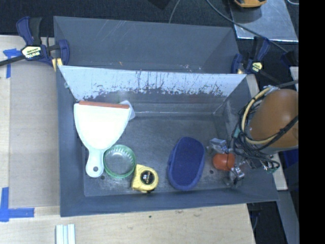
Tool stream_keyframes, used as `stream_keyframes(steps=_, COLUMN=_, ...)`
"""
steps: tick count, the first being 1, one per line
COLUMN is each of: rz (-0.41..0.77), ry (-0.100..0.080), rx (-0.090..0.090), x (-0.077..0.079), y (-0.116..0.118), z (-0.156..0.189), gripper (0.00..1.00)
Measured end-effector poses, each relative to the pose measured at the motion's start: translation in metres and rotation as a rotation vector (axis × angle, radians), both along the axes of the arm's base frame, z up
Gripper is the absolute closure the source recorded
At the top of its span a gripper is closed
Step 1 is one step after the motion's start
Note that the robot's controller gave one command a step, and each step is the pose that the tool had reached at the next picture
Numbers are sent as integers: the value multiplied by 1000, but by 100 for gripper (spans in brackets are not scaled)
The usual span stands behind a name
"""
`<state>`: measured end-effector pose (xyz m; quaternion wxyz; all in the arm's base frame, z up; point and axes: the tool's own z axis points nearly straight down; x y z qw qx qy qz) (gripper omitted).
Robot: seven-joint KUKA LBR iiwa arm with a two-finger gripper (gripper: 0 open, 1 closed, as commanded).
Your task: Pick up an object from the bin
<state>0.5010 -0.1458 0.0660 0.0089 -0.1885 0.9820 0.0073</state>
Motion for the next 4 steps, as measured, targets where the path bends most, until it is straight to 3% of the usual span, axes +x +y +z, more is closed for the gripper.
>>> stream_keyframes(steps=1, rz=-1, ry=-7, rx=-1, x=2, y=0, z=4, gripper=100)
stream_keyframes(steps=2, rz=-175, ry=-12, rx=1, x=39, y=-6, z=42, gripper=100)
stream_keyframes(steps=3, rz=-392, ry=-22, rx=6, x=70, y=1, z=214, gripper=100)
stream_keyframes(steps=4, rz=-326, ry=-25, rx=4, x=52, y=25, z=195, gripper=100)
